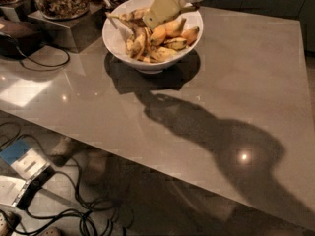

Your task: Pick banana from white bowl

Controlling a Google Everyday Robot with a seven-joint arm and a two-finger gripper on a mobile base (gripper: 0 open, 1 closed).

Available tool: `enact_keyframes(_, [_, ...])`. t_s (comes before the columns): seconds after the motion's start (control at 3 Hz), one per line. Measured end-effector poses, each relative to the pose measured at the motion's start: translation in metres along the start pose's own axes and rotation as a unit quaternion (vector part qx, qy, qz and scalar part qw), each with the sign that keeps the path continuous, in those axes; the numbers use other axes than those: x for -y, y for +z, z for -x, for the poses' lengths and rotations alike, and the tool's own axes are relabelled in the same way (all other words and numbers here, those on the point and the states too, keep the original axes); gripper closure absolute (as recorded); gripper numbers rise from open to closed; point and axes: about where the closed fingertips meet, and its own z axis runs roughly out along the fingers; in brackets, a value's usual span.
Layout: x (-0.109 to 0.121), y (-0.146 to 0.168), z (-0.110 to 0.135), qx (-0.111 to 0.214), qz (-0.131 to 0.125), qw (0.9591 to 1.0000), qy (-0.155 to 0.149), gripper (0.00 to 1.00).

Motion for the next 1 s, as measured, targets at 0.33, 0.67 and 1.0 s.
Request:
enact_keyframes(0.33, [0.000, 0.000, 0.000, 0.000, 0.000, 1.0000, 0.000, 1.00])
enact_keyframes(0.67, [-0.025, -0.018, -0.001, 0.010, -0.005, 0.9999, 0.000, 1.00])
enact_keyframes(1.0, [-0.097, -0.048, -0.016, 0.015, 0.013, 0.9998, 0.009, 1.00])
